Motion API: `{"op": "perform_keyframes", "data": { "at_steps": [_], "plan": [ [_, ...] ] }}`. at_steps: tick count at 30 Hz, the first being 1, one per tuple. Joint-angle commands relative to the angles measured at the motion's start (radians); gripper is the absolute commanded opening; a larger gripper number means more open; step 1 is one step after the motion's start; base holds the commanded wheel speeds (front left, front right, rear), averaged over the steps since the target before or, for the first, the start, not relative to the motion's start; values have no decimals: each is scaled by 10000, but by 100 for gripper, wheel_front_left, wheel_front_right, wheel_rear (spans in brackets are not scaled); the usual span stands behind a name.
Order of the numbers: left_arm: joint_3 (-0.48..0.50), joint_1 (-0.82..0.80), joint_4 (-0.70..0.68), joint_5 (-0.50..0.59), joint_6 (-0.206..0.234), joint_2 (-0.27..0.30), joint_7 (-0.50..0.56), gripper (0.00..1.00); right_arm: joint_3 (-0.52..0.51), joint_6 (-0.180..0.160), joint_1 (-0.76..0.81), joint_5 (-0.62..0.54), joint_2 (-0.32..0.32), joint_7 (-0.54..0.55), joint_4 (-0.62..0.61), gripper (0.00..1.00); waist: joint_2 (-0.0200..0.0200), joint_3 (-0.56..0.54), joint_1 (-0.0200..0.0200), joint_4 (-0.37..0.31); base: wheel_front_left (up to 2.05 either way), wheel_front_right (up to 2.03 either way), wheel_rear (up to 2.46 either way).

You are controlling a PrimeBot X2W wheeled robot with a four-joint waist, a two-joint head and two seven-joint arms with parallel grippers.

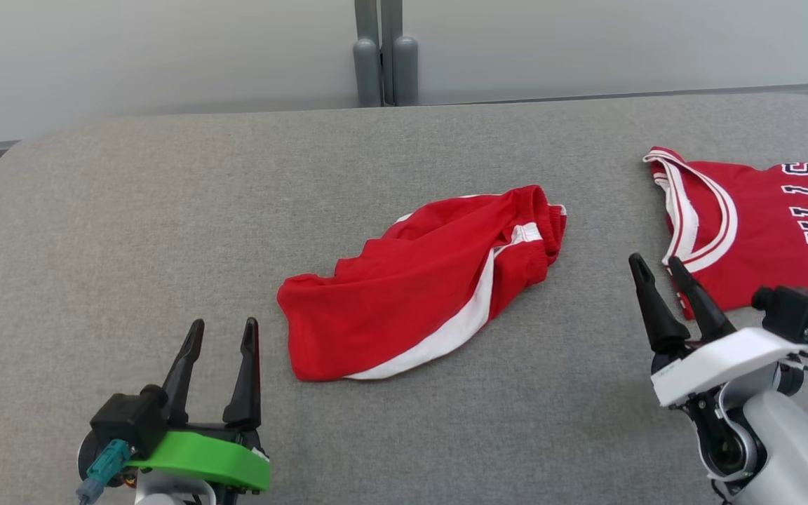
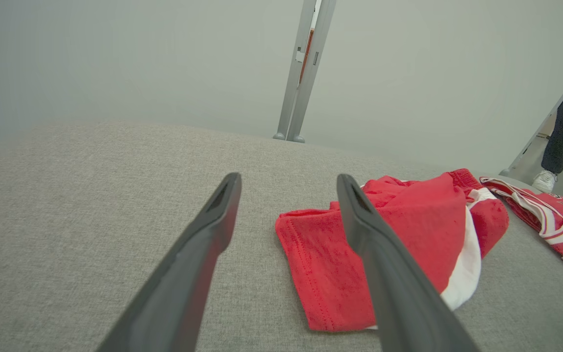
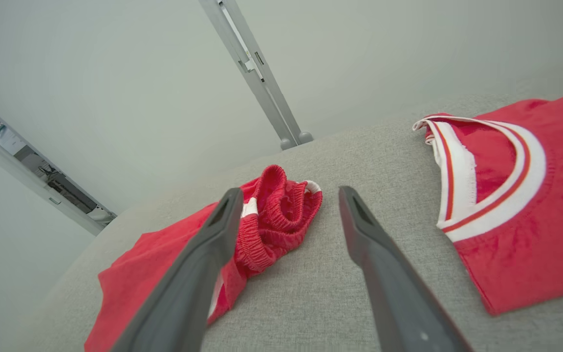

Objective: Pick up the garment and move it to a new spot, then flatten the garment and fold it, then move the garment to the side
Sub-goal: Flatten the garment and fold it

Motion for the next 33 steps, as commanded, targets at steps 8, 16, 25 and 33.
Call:
{"op": "perform_keyframes", "data": {
  "at_steps": [8,16,25,33],
  "plan": [
    [-798,-236,629,-743,-33,360,784,100,-533,-1,829,-876,611,-35,-639,100,0,49,0,-207,0,0,0],
    [-1703,-1114,1969,-2397,-32,789,3540,100,-323,-1,450,-1134,700,-24,-625,100,0,256,0,-406,0,0,0],
    [-2480,-1854,2524,-3625,-32,1318,4124,44,-285,-1,341,-1152,765,-24,-467,100,0,521,0,-744,0,0,0],
    [-2821,-2093,2085,-4688,-32,1820,3605,0,-275,-1,274,-1161,841,-29,-439,100,0,639,0,-824,0,0,0]
  ]
}}
